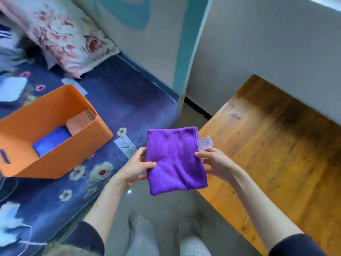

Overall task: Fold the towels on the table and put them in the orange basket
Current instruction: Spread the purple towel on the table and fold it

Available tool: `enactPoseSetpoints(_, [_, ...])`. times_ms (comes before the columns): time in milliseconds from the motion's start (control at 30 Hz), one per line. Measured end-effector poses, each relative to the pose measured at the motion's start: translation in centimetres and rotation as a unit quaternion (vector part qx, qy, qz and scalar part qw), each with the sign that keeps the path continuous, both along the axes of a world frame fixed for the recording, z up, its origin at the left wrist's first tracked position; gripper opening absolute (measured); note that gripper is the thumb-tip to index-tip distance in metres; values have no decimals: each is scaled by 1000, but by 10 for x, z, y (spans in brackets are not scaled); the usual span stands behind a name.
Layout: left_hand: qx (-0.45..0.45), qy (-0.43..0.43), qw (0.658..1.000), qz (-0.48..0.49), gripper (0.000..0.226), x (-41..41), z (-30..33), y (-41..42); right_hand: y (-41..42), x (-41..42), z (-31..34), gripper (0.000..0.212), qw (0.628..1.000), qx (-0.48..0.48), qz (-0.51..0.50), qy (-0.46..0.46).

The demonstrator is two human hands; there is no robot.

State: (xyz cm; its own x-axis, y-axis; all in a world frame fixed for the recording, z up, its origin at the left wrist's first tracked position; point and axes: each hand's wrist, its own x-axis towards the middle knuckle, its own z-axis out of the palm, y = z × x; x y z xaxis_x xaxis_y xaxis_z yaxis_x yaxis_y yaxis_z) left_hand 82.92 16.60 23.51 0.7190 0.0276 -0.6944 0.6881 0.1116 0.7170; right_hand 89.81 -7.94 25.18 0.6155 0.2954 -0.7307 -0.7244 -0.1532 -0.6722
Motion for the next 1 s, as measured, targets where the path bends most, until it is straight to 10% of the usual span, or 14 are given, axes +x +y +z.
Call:
enactPoseSetpoints(633, [39,-19,956,289,45,-100,24,330,410,18,24,16,952,1,295,-80])
enactPoseSetpoints(1000, [116,103,930,334,51,-24,-63,437,570,87,-86,21,938,-59,339,-25])
